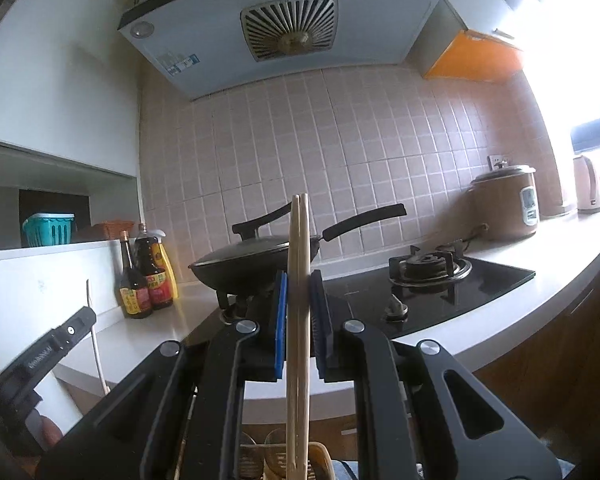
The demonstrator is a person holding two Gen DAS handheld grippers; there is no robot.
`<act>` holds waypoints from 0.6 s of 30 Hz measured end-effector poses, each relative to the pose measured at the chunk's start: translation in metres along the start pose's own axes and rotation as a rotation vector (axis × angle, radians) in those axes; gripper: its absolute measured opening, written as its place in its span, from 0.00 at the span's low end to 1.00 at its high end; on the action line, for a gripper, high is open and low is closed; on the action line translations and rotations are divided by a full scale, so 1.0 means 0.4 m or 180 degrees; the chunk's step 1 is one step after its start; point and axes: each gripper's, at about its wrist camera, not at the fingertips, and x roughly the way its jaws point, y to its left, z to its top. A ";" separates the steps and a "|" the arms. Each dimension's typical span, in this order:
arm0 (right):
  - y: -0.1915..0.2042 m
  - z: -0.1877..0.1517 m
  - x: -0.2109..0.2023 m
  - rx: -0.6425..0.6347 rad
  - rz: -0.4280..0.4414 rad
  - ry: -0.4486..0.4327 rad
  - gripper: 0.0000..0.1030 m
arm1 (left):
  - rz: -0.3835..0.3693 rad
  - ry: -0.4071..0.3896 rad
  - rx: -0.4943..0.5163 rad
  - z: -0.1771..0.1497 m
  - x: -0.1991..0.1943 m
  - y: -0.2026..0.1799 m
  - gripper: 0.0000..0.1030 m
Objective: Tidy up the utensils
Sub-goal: 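Lift the chopsticks and lower them into the caddy with both grippers, then open both grippers to drop the chopsticks and return toward the table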
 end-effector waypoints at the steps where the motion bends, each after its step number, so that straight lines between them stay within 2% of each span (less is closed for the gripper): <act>1: 0.004 -0.005 -0.002 -0.0030 0.0000 -0.0018 0.09 | 0.0029 0.0002 0.0032 -0.006 0.000 -0.001 0.04; 5: 0.011 -0.029 0.005 -0.0091 0.0045 0.0115 0.10 | 0.0064 -0.0005 0.0093 -0.020 -0.014 -0.002 0.05; 8: -0.002 -0.041 -0.005 -0.0013 -0.0033 0.0204 0.10 | 0.0047 0.0030 0.0105 -0.013 -0.021 -0.002 0.05; 11: -0.016 -0.051 -0.022 0.0043 -0.0025 0.0352 0.12 | 0.0113 -0.0024 0.0196 0.003 -0.057 0.001 0.12; 15: -0.032 -0.042 -0.060 0.0120 0.0014 0.0507 0.28 | 0.0103 -0.0025 0.0220 0.030 -0.103 0.003 0.20; 18: -0.044 -0.017 -0.114 0.0156 0.0049 0.0543 0.28 | 0.0072 -0.0021 0.0311 0.057 -0.151 -0.006 0.25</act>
